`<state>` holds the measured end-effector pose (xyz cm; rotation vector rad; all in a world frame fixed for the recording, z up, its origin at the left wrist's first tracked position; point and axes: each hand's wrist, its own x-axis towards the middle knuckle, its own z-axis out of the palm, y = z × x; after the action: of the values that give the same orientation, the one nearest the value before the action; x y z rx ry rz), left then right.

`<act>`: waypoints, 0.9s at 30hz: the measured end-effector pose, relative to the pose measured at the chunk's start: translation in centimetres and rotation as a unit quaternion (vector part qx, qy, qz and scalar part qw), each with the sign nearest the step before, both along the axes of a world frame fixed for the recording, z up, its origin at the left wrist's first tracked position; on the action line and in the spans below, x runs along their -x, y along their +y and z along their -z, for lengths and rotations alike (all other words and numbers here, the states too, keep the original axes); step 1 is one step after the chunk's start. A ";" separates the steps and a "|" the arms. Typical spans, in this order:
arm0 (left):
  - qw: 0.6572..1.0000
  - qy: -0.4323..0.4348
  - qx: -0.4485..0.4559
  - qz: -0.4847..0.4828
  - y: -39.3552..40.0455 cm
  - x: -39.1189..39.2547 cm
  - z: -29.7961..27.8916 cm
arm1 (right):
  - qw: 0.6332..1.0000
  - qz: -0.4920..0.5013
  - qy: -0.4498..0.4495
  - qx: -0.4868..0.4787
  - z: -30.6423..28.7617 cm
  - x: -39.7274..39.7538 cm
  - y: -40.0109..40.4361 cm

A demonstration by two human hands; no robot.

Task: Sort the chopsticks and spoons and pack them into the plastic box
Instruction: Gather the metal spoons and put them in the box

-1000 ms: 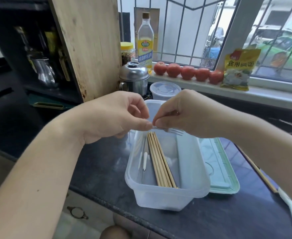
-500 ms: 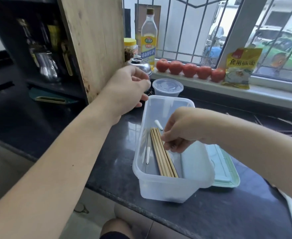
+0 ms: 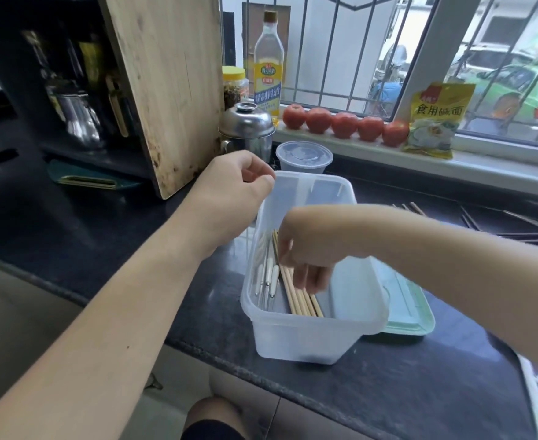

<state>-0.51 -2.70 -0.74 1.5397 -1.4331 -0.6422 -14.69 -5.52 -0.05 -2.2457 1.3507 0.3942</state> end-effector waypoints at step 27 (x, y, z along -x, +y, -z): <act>0.978 -0.089 0.090 0.168 1.7 37.5 13.6 | 0.762 0.488 -0.357 0.231 11.5 44.1 15.0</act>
<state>-37.98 -0.99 -14.33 1.2490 -1.8577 -0.5631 -58.80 9.51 -11.58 -1.3471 1.9800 -1.1388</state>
